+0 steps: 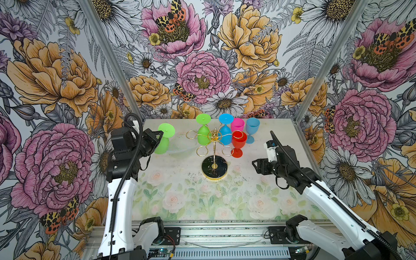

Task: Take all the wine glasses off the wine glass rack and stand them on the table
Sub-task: 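Slide the green glass off the rack arm with the left gripper, then carry the green glass toward the robot with the left gripper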

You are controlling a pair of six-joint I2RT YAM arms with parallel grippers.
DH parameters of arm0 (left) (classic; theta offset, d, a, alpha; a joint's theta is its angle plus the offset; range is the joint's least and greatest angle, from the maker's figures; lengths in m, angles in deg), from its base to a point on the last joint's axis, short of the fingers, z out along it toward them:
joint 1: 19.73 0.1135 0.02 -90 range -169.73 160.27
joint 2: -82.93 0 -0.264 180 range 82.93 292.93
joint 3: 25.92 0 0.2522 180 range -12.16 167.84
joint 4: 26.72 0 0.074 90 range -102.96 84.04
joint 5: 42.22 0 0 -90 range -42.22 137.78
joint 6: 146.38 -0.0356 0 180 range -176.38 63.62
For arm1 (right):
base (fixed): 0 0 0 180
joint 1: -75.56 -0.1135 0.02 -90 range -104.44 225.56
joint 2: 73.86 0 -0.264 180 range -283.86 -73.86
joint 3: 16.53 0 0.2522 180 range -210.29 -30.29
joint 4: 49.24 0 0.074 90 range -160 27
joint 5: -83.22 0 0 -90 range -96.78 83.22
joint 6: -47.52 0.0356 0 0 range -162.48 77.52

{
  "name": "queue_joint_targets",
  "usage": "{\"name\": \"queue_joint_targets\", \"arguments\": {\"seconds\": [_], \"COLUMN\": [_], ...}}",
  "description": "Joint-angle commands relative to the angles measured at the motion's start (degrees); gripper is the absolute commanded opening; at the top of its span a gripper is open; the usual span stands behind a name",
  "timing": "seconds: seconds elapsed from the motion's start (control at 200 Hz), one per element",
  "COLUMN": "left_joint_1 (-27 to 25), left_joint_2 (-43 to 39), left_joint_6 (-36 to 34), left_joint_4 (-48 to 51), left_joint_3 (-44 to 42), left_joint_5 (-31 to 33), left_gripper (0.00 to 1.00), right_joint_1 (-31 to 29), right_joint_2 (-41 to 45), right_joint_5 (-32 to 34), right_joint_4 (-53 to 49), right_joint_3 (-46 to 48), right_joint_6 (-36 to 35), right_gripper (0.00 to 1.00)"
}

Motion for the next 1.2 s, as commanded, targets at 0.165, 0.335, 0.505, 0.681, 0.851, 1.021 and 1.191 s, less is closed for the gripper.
{"name": "queue_joint_targets", "arguments": {"seconds": [0.165,0.335,0.505,0.681,0.851,1.021,1.191], "left_joint_1": [-1.7,-10.7,-24.0,-36.3,-46.2,-55.9,-66.3], "left_joint_2": [-9.8,-12.7,-15.8,-16.6,-15.1,-12.4,-7.2], "left_joint_6": [-8.9,-12.5,-10.5,-10.0,-11.0,-13.2,-17.5], "left_joint_4": [14.7,23.1,25.2,25.2,24.7,20.2,16.8], "left_joint_3": [-8.3,-8.7,-9.4,-10.9,-11.1,-9.9,-6.9], "left_joint_5": [-3.7,-1.7,-1.3,-1.7,0.0,3.4,11.5], "left_gripper": [0.00,0.00,0.00,0.00,0.00,0.00,0.00], "right_joint_1": [-0.4,-0.4,-0.4,-0.4,-0.3,-0.3,-0.3], "right_joint_2": [1.0,0.7,0.0,-1.7,-2.2,-2.7,-3.1], "right_joint_5": [-1.9,-3.4,-3.9,-3.9,-3.6,-5.3,-6.3], "right_joint_4": [0.9,0.8,0.4,-1.6,-4.3,-5.5,-6.7], "right_joint_3": [0.5,0.9,1.1,-0.1,-1.5,-2.0,-2.1], "right_joint_6": [1.0,1.3,1.7,1.9,1.6,1.8,2.1], "right_gripper": [0.75,0.75,0.75,0.75,0.75,0.75,0.75]}}
